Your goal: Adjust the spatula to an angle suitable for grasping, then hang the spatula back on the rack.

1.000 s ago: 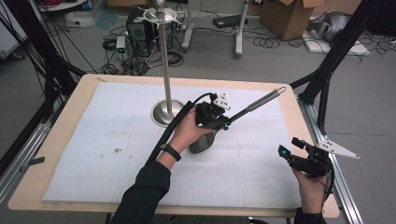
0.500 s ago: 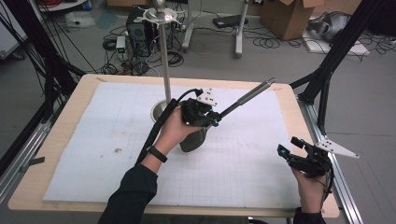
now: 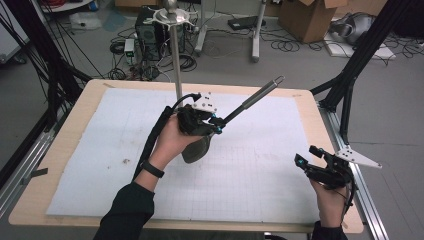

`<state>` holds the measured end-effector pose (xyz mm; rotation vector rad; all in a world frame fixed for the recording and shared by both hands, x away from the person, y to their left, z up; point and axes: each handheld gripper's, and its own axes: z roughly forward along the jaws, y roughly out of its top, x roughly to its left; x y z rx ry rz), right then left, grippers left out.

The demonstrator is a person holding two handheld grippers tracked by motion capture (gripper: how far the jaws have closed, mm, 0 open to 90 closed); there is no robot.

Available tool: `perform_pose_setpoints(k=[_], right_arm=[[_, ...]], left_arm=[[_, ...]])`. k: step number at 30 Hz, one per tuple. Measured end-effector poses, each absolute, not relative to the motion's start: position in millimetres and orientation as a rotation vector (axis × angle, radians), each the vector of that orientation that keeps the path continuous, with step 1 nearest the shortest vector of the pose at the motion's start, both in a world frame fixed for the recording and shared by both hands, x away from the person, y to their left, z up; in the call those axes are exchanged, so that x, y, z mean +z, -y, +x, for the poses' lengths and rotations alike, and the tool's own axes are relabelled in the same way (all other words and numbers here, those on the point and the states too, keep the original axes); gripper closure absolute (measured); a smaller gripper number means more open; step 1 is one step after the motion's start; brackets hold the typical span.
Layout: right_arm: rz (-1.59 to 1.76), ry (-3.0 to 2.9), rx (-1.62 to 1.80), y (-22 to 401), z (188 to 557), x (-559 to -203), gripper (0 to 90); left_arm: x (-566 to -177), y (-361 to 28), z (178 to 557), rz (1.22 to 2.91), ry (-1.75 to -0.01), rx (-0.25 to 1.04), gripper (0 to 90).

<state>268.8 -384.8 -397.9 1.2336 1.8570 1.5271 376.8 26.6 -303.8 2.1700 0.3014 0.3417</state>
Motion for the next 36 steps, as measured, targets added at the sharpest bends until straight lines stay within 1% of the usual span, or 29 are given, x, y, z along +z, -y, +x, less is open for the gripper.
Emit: perform_pose_setpoints(k=[14,23,36], right_arm=[[1.213,-1.876,1.534,376,270,-395,22.1],[1.200,-1.888,1.530,371,271,-395,22.1],[1.198,-1.899,1.527,366,273,-396,22.3]], left_arm=[[-298,-47,366,2.132,-0.310,0.362,74.9],[-292,-64,353,2.101,-0.323,0.393,74.9],[-288,-114,336,2.015,-0.421,0.463,74.9]])
